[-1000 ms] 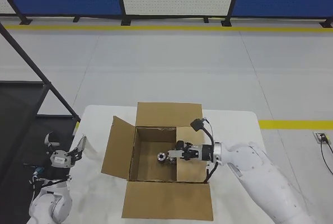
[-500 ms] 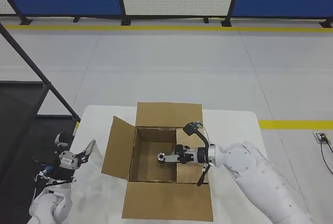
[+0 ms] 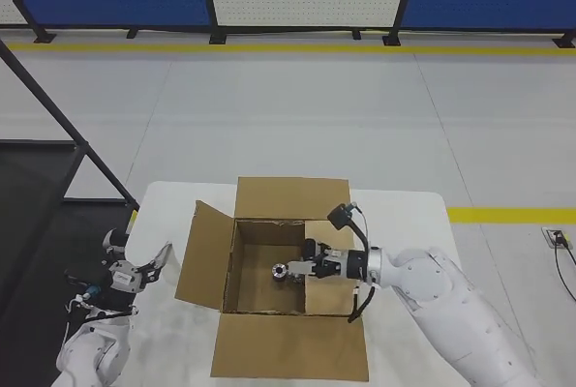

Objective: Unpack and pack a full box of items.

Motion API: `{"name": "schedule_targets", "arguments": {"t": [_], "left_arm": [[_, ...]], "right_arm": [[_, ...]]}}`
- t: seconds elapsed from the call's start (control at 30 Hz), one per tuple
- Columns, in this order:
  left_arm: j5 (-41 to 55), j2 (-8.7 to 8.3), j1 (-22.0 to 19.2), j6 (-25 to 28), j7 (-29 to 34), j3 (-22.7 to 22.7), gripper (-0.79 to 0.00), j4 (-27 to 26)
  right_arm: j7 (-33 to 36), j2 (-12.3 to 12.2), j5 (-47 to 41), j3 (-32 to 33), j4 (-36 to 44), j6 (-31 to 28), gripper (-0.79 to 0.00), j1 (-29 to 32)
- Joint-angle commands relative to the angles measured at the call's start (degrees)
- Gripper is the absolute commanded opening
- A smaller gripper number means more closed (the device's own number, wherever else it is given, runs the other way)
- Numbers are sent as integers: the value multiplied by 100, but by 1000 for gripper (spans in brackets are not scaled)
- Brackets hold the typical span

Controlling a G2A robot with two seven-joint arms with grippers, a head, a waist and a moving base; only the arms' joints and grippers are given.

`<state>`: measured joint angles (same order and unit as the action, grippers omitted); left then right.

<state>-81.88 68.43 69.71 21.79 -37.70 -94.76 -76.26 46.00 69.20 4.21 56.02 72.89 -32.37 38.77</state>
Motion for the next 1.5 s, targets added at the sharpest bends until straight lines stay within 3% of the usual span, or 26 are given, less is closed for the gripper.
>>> {"name": "schedule_targets", "arguments": {"t": [0.0,0.5,0.9,1.23,1.47], "left_arm": [[-61,-6,6,19,-2,35,0,-38],[-274,-19,-3,74,-32,373,0,-328],[-553,44,-334,-32,31,1052,0,-401],[-838,102,-611,-147,75,1579,0,-321],[-967,137,-784,-195,93,1859,0,-145]], "right_arm": [[-25,-37,-107,140,83,-152,0,108],[132,-198,-513,606,329,-515,0,556],[397,-169,-1125,396,335,-947,0,529],[468,-169,-1330,196,1118,-1283,0,835],[392,-109,-1203,-136,1390,-1060,0,829]]}}
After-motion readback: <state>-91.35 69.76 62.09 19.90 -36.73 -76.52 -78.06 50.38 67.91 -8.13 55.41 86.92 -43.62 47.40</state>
